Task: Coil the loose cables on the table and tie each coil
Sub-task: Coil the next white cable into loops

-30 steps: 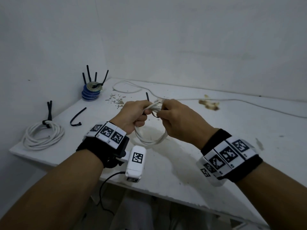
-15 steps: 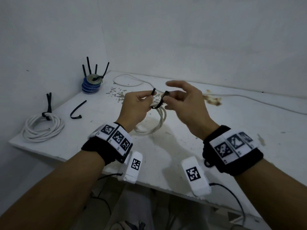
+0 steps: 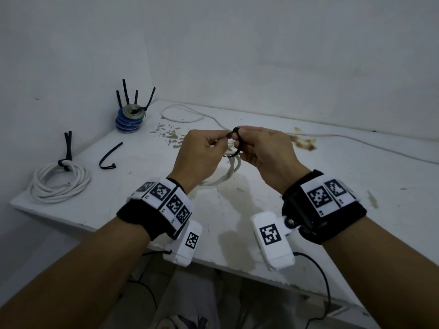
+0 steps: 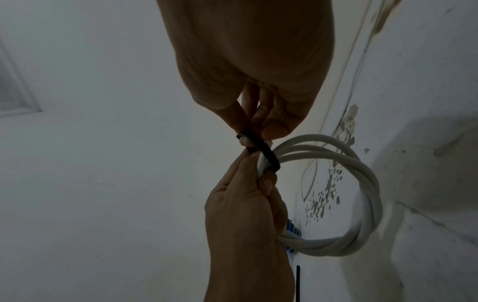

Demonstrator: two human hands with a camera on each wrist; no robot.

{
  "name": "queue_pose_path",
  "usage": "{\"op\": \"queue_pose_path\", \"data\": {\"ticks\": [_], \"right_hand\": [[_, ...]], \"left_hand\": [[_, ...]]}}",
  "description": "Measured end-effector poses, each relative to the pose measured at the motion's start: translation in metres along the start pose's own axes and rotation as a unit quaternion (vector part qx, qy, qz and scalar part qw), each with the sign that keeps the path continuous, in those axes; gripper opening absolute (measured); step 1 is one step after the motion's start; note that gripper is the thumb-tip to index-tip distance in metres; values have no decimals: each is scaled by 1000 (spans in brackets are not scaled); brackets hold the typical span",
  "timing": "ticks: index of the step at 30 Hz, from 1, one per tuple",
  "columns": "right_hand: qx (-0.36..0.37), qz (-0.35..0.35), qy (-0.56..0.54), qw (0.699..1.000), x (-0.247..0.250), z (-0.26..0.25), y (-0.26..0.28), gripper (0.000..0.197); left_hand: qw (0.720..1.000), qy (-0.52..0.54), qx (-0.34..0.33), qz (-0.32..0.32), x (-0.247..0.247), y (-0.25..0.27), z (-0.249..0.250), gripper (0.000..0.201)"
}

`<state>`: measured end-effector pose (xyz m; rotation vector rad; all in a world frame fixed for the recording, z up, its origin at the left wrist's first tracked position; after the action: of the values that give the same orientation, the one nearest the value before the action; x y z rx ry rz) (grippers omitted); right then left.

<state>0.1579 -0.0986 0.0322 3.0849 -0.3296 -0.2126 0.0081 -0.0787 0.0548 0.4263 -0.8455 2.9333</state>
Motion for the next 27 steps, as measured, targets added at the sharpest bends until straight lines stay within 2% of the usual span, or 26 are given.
{"op": "queue_pose_path", "data": {"ticks": [3,7,11,14,17,20,23,25,27], "right_hand": [[3,5,31,999,-2,2,-1,12],[74,12,141,987,-3,-16,1,6],[165,-5,307,937,-11,-29,0,7],[207,25,367,907,-13,-33,-3,15],[213,39,404,889,-17,-27,-7,14],[189,64,371,907,-10,-23,-14,11],[172,99,321,926,1,-31,-23,16],[162,91,298,936,0,-30,-25,17],[149,46,265,951,-7,-23,-24,13]], "left_hand": [[1000,4,1,-12,-4,0,3,22],[999,-6,7,-32,-7,1,4,24],[997,8,60,-39,-4,2,-9,24],[993,34,90,-73,-12,5,-11,29],[990,35,96,-102,-18,7,-12,30],[985,-9,103,-136,-22,11,-15,26],[985,-16,100,-136,-23,16,-13,28],[986,9,111,-122,-21,14,-17,27],[984,39,134,-114,-19,13,-22,28]]}}
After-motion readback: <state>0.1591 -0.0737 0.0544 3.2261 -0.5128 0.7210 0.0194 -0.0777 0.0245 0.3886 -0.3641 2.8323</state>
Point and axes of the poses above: each hand's wrist, its own y-axis away from the middle knuckle, its own x-axis out of the back of the hand, z = x × y, the point moved 10 cm from there along -y, towards the middle knuckle, and after that the axes turned 5 degrees about y, right-handed, at the moved point
